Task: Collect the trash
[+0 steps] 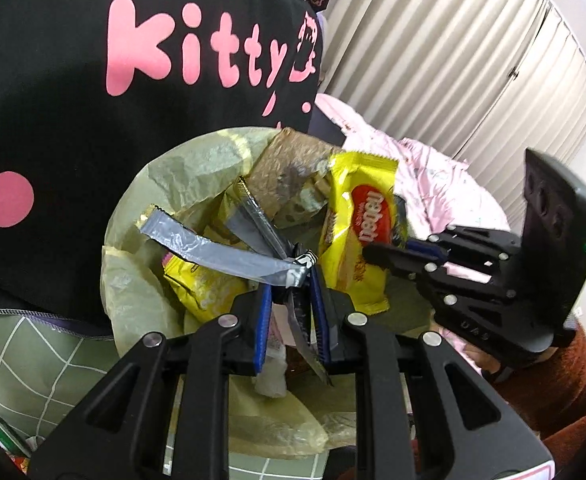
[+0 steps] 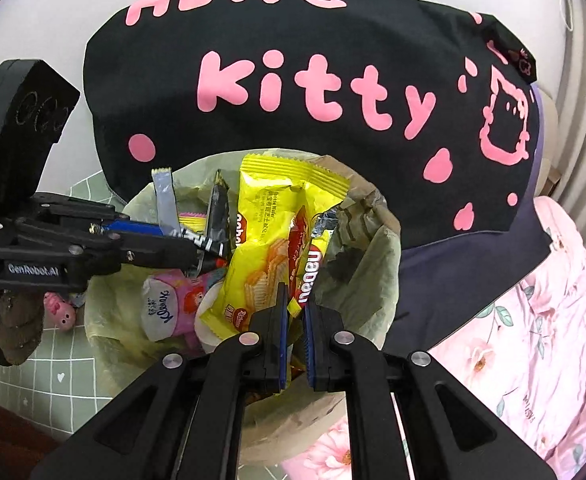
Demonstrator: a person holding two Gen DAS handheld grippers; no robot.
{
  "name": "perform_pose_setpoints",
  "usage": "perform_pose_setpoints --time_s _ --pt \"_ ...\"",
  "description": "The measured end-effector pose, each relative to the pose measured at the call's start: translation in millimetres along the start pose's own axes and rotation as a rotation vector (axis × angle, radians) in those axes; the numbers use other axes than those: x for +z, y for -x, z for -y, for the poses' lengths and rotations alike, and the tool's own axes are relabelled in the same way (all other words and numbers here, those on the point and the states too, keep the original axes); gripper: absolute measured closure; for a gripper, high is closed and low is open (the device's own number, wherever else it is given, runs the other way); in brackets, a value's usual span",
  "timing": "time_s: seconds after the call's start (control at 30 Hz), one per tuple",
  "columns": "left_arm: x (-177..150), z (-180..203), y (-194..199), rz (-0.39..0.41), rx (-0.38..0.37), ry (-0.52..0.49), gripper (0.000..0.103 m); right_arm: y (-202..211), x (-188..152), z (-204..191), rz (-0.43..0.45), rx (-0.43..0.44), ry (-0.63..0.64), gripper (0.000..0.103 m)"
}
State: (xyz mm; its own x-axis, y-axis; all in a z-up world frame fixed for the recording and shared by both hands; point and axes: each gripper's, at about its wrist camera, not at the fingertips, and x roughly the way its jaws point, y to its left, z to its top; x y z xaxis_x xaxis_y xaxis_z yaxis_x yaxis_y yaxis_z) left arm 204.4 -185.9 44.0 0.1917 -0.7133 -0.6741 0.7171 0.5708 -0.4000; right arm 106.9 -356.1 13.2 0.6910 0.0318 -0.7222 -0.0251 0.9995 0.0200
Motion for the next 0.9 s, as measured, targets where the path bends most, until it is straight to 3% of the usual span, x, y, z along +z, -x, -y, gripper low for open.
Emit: perform_pose_setpoints --time_s 0.1,0.37,0.67,0.77,0.9 --pt "-2 0 7 -0.009 -0.007 0.012 0.067 3 0 1 0.010 0.010 -0.013 0.073" --pt "-25 -6 56 0.087 0.078 0.068 0.057 19 9 -9 0.076 -0.001 -0.009 0.071" --pt "-89 -29 136 0.243 0.304 0.142 0.055 23 28 -66 0.149 0.117 0.063 0.070" --pt "-116 -45 161 0.276 0.385 0.200 0.055 20 34 -88 0.164 0.182 0.080 0.062" --pt "-163 -76 198 0.313 0.513 0.328 0.055 8 39 -122 0.127 0.283 0.130 0.061"
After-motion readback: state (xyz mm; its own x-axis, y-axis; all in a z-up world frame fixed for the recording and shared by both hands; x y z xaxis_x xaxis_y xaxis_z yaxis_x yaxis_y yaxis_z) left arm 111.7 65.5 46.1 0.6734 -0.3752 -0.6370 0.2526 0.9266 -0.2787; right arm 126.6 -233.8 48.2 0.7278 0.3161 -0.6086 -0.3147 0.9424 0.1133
